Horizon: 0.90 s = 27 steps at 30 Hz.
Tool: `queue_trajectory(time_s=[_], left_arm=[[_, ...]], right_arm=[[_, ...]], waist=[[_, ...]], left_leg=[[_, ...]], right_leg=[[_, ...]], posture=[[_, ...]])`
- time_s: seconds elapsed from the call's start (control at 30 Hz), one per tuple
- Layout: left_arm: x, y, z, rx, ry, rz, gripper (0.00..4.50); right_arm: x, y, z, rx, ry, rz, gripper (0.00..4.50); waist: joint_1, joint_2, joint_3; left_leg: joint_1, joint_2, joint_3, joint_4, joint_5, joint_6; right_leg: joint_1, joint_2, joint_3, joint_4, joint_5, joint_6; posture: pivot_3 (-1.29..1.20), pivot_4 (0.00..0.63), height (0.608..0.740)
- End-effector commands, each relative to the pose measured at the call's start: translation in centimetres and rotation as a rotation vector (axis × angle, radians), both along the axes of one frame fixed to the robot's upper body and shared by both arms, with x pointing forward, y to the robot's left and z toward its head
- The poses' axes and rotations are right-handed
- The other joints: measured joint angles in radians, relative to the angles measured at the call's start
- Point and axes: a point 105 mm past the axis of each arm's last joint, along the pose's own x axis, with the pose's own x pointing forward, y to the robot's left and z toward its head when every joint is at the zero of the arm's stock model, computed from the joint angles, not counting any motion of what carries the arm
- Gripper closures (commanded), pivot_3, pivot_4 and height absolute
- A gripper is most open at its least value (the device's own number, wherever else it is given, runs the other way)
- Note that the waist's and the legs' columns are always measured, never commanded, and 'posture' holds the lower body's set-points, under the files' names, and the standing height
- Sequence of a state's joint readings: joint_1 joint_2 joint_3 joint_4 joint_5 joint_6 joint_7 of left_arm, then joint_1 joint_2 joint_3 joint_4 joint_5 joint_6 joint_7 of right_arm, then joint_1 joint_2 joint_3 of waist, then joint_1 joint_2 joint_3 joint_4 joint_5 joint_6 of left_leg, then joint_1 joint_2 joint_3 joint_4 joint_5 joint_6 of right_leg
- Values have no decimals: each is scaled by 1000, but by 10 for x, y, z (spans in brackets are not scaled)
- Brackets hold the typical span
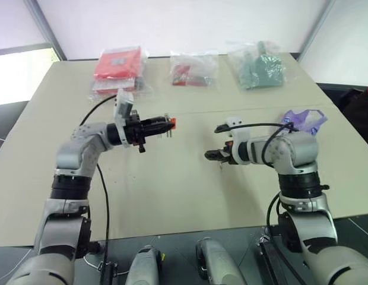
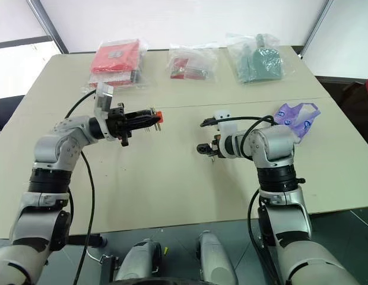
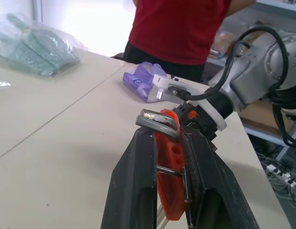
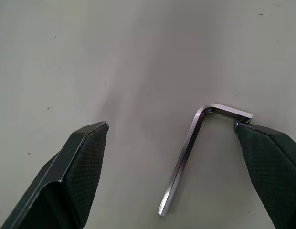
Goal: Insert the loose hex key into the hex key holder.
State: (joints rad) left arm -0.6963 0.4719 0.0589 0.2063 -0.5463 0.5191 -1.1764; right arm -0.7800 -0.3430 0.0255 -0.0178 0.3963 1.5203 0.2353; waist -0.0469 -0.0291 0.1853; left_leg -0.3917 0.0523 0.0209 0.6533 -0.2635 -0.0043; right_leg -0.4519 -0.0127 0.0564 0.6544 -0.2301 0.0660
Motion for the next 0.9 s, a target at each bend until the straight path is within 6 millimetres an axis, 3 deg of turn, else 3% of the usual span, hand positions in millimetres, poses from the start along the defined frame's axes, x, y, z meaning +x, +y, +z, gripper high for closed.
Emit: queue_trajectory(time_s=[0.03, 0.07, 0.2, 0.37, 0.5, 0.73, 0.8, 0.9], left_arm=[[-3, 2, 16, -34, -72, 16, 4344], [-2, 3, 15, -33, -73, 23, 4344], [0, 5, 15, -36, -81, 51, 4344], [2, 9, 15, -30, -82, 69, 4344], [2, 11, 14, -19, -75, 61, 4344], [7, 20, 4, 75, -9, 15, 4344], [10, 22, -5, 111, 39, -10, 4344], [17, 18, 0, 78, 71, -33, 4344]], right_arm=[[-13, 13, -24, -19, 85, 41, 2145], [-16, 17, -26, -19, 91, 48, 2435], [-20, 19, -40, -16, 136, 22, 4477], [-14, 19, -37, 11, 116, -11, 4477], [-1, 17, -18, 37, 19, -15, 4477], [47, 1, 92, 206, -527, -62, 4477], [45, -1, 129, 230, -756, 28, 4477], [29, 13, 153, 224, -962, 189, 4477]], waist=[[-1, -1, -1], [-1, -1, -1], [-12, -2, -2], [-24, -3, -3], [-25, -3, -3], [-22, -1, -1], [-18, -1, -1], [-19, -1, -1]], left_leg=[[1, 0, 0, 0, 0, 0], [1, 0, 0, 0, 0, 0], [2, 1, 0, -1, 0, 0], [3, 1, -1, -2, 0, 0], [4, 1, -1, -2, 0, 0], [-1, 0, -1, -3, 0, 0], [-1, 0, -1, -4, 0, 0], [-3, 0, 0, -5, -1, 1]], right_leg=[[1, 0, 0, 0, 0, 0], [1, 0, 0, 0, 0, 0], [2, 1, 0, -1, 0, 0], [2, 1, 0, -1, 0, 0], [3, 1, 0, -1, 0, 0], [0, 1, 0, -3, 0, 0], [-1, 1, 0, -6, 0, 0], [0, 0, -1, -8, -1, 2]], posture=[[0, 150, 740], [0, 150, 740], [0, 150, 740], [0, 150, 740], [0, 150, 740], [0, 150, 740], [0, 150, 740], [0, 150, 740]])
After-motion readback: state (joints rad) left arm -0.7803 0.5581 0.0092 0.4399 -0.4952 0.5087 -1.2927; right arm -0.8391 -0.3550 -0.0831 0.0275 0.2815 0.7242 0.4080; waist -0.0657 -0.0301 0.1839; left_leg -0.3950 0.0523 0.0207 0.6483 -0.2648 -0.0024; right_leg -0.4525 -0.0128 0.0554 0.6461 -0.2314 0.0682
